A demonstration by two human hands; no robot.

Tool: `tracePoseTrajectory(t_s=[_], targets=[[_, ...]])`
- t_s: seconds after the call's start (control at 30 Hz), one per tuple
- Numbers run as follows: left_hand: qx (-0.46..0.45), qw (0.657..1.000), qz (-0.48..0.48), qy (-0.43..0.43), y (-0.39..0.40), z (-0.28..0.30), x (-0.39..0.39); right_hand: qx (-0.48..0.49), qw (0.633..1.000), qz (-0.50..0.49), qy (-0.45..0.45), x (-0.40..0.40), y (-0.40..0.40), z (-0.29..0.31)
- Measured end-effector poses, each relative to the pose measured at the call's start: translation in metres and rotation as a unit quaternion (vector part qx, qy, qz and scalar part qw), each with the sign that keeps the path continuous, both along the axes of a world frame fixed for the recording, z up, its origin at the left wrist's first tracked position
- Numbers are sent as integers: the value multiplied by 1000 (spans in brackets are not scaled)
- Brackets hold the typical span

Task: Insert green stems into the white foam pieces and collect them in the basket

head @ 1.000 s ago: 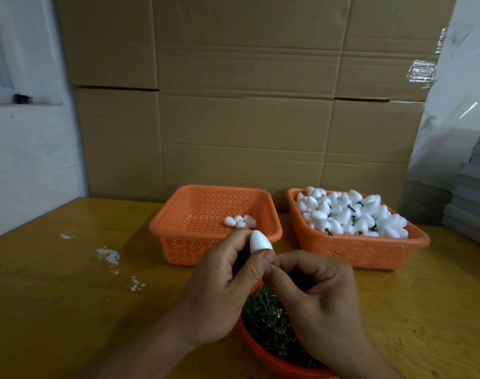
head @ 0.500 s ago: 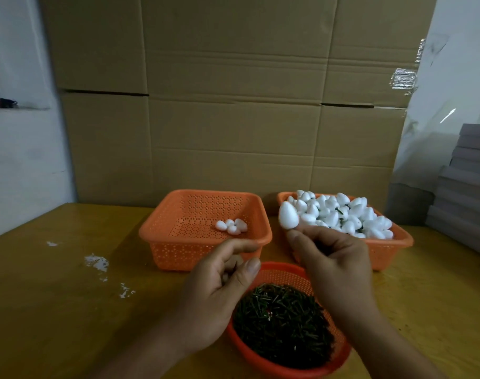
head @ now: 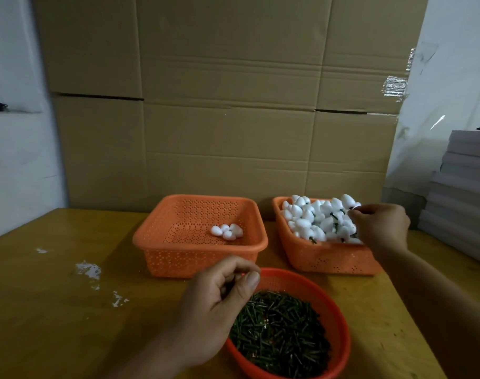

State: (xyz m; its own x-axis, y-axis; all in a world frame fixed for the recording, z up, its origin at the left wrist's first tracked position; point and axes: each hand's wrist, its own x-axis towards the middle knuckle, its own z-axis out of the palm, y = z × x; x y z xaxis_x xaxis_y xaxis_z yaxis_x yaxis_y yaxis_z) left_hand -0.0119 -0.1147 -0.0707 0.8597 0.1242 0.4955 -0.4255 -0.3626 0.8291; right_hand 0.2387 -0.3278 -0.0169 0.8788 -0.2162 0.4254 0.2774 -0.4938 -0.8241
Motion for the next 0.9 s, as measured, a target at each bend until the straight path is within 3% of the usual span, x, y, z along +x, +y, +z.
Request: tracePoseTrajectory(t_s=[0.2,0.37,0.5,0.7,0.9], targets=[[17,1000,3,-1,-1,2,-1,-120,993,-14,-2,23,15,1],[16,1000,4,-3,-1,4,-1,-146,989,-35,9,29,20,-3],[19,1000,5,-8,-2,5,-2,-140,989,-39,17,30,17,-3],[20,1000,0,-8,-2,4,-2,-123,991,-4,-45,15,9,1],[28,999,12,-8,-1,0,0,18,995,60,-81,-37,14,11]])
